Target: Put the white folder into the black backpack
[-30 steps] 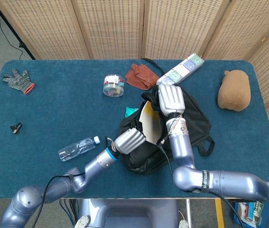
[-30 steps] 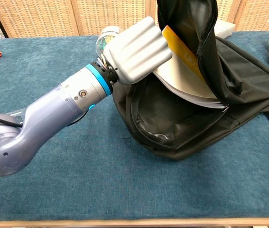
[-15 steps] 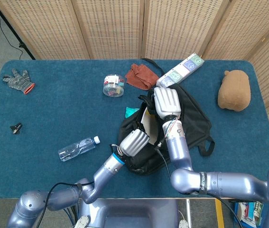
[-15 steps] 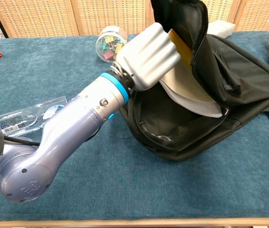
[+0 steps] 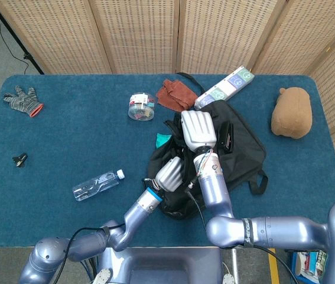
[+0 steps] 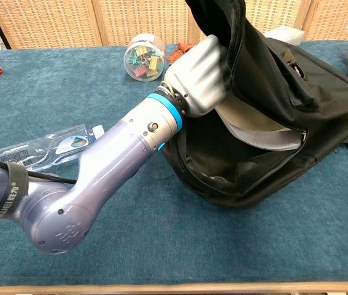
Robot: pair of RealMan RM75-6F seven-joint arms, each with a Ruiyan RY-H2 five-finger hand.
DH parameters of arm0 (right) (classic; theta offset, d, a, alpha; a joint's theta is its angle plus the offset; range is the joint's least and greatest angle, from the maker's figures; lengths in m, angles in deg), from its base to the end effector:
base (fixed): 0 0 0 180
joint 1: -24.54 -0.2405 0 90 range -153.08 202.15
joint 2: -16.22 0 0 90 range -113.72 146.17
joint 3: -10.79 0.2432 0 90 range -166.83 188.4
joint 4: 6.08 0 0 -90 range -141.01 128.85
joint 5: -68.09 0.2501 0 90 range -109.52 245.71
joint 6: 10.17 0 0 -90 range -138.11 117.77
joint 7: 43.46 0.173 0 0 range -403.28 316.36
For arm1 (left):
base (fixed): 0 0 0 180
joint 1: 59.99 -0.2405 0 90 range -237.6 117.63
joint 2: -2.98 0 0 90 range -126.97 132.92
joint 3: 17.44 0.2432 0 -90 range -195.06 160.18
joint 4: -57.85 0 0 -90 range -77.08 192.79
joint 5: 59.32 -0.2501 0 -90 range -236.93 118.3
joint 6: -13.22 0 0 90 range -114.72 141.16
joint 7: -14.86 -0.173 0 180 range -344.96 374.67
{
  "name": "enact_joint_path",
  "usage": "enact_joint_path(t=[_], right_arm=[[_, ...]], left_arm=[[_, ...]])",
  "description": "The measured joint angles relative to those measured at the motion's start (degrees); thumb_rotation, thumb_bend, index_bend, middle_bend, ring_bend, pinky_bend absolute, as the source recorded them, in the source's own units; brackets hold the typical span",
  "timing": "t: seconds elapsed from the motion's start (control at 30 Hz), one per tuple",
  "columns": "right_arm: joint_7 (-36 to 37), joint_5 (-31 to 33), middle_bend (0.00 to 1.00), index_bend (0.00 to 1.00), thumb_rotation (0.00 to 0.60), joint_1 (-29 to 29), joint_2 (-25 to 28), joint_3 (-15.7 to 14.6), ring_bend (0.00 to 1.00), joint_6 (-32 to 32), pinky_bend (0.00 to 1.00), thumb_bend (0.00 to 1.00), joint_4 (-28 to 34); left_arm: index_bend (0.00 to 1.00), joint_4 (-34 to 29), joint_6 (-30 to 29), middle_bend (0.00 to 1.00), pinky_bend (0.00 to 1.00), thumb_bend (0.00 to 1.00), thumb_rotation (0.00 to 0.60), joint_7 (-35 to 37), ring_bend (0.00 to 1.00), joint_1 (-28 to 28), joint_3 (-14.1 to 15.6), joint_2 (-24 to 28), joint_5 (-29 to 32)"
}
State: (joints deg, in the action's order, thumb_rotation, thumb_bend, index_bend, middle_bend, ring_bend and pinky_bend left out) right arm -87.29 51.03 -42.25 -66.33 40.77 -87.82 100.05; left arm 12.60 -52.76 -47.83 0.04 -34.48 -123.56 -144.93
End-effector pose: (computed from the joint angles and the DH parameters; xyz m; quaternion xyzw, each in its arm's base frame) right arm 0.0493 -0.4006 0.0309 0.6164 -0.4409 0.4318 0.4891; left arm 0.0431 0.3554 -0.1750 -0.7517 0.1411 -0.3427 0.5455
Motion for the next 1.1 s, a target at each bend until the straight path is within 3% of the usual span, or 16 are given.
enact_joint_path(t=[0.03,0.2,0.37,0.47,0.57,0.73,1.1], right_arm=[[-0.1,0.1,0.67,0.64,0.6,0.0,0.1,0.0,0.74,-0.2,0.89,0.75,0.1],[0.0,0.4,0.67,0.64,0.6,0.3,0.7,0.1,0.74,-0.4,0.89,0.75,0.1],[0.1,0.1,0.67,0.64,0.6,0.7,1.1,-0.4,0.74,-0.2,0.89,0.75,-1.0],[0.5,-0.1,0.67,0.64,0.6,1.3,1.3,-0.7,0.74,-0.1,0.89,0.75,-1.9],[0.9,0.0,0.67,0.64,0.6,1.7,1.5,-0.7,0.74,0.2,0.89,0.75,-2.7],[1.2,-0.4,0.67,0.64,0.6,2.2,1.6,-1.2,0.74,0.5,0.89,0.75,-4.1],[1.8,-1.4,0.67,0.64,0.6,4.0,1.1,-3.1,0.74,1.0,0.87,0.75,-6.8]], left_arm=[[0.76,0.4,0.0,0.64,0.76,0.62,0.6,0.7,0.58,0.2,-0.1,-0.2,0.1],[0.37,0.5,-0.2,0.28,0.66,0.49,0.6,5.6,0.31,0.4,0.7,0.2,-0.5],[0.18,-4.2,-1.3,0.18,0.65,0.26,0.6,8.9,0.25,-0.6,2.3,3.4,-1.8],[0.16,-8.1,-1.7,0.18,0.64,0.11,0.6,10.0,0.25,-1.5,3.0,5.9,-2.1],[0.16,-13.5,-2.0,0.18,0.65,0.05,0.6,10.9,0.25,-2.8,4.0,9.5,-2.5],[0.18,-21.7,-3.1,0.18,0.64,0.05,0.6,13.4,0.26,-5.2,5.6,15.6,-3.3],[0.22,-37.9,-11.1,0.18,0.64,0.05,0.6,24.9,0.28,-14.7,11.6,35.3,-7.9]])
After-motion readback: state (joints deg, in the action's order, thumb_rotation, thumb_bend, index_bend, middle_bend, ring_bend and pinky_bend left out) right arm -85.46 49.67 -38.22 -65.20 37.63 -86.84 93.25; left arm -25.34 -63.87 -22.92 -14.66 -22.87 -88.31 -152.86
